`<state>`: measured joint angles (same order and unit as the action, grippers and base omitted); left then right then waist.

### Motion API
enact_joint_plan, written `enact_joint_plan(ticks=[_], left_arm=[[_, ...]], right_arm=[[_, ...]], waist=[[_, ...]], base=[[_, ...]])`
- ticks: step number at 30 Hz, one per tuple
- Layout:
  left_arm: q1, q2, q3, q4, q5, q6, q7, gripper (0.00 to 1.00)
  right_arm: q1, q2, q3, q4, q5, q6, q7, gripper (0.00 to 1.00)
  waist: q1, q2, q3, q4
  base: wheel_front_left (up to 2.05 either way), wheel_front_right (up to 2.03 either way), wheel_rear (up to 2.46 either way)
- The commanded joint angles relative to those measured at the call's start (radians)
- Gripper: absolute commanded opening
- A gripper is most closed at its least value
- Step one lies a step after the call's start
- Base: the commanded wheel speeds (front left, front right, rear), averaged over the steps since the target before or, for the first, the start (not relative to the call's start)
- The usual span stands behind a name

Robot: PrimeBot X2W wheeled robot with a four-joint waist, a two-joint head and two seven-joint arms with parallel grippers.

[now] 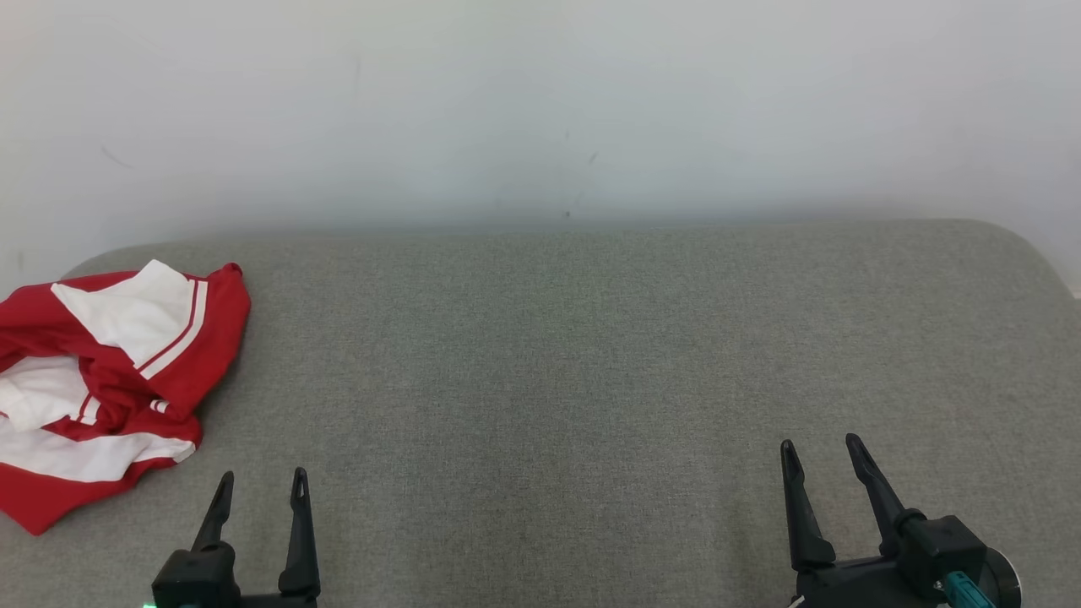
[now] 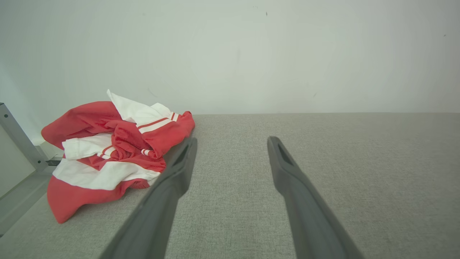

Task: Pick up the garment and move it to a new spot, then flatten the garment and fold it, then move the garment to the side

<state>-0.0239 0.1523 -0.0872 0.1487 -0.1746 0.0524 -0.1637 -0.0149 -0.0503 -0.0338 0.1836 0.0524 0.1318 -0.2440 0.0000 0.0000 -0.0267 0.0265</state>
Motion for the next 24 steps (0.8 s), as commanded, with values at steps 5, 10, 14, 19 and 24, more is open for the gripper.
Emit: enact_joint_plan(ticks=[5, 10, 14, 19, 24], left_arm=[[0.018, 0.008, 0.000, -0.015, -0.006, 0.007, 0.014, 1.00], [0.020, 0.009, -0.002, -0.025, -0.010, 0.013, 0.019, 1.00], [0.023, 0.010, -0.004, -0.030, -0.012, 0.017, 0.023, 1.00], [0.025, 0.013, -0.007, -0.035, -0.015, 0.025, 0.021, 1.00], [0.027, 0.015, -0.009, -0.037, -0.021, 0.027, 0.020, 1.00]], right_arm=[[0.011, 0.000, -0.006, -0.005, 0.007, -0.002, 0.014, 1.00], [0.012, 0.000, -0.010, -0.009, 0.008, -0.002, 0.027, 1.00], [0.015, 0.000, -0.007, -0.015, 0.012, -0.002, 0.035, 1.00], [0.014, 0.000, -0.008, -0.015, 0.015, -0.002, 0.040, 1.00], [0.016, 0.000, -0.007, -0.014, 0.017, -0.002, 0.044, 1.00]], waist=[[0.0000, 0.0000, 0.000, 0.000], [0.0000, 0.0000, -0.001, 0.002], [0.0000, 0.0000, -0.001, 0.003], [0.0000, 0.0000, -0.001, 0.004], [0.0000, 0.0000, -0.001, 0.004]], base=[[0.00, 0.00, 0.00], [0.00, 0.00, 0.00], [0.00, 0.00, 0.00], [0.00, 0.00, 0.00], [0.00, 0.00, 0.00]])
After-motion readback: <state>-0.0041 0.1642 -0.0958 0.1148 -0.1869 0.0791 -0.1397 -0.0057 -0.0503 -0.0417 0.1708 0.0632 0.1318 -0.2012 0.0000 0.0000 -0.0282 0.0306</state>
